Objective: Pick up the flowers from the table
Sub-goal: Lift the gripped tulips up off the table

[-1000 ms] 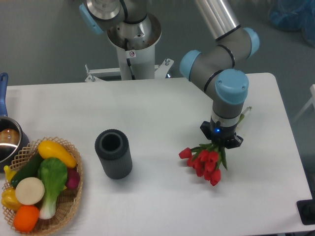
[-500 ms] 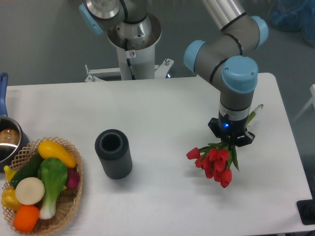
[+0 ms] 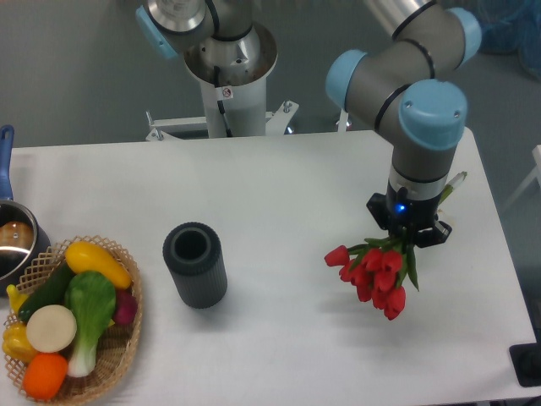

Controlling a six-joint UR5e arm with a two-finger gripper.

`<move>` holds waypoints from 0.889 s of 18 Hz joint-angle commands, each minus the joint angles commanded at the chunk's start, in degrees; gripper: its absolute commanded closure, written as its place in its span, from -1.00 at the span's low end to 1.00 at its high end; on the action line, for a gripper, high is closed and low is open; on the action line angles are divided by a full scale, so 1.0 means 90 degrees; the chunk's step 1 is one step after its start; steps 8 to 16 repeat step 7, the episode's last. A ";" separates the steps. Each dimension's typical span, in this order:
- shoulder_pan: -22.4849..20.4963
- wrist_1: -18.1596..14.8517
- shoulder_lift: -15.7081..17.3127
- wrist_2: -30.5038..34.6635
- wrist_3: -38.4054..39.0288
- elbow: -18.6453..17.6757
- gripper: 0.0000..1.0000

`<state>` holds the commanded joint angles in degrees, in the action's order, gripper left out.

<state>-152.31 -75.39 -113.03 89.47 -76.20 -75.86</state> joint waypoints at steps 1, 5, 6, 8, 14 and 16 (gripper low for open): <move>-0.0019 -0.0157 0.0010 0.0000 -0.0068 0.0108 0.67; -0.0058 -0.0295 0.0068 0.0000 -0.0244 0.0148 0.67; -0.0068 -0.0295 0.0097 0.0000 -0.0254 0.0158 0.68; -0.0068 -0.0295 0.0107 0.0000 -0.0244 0.0158 0.68; -0.0068 -0.0295 0.0107 0.0000 -0.0244 0.0158 0.68; -0.0068 -0.0295 0.0107 0.0000 -0.0244 0.0158 0.68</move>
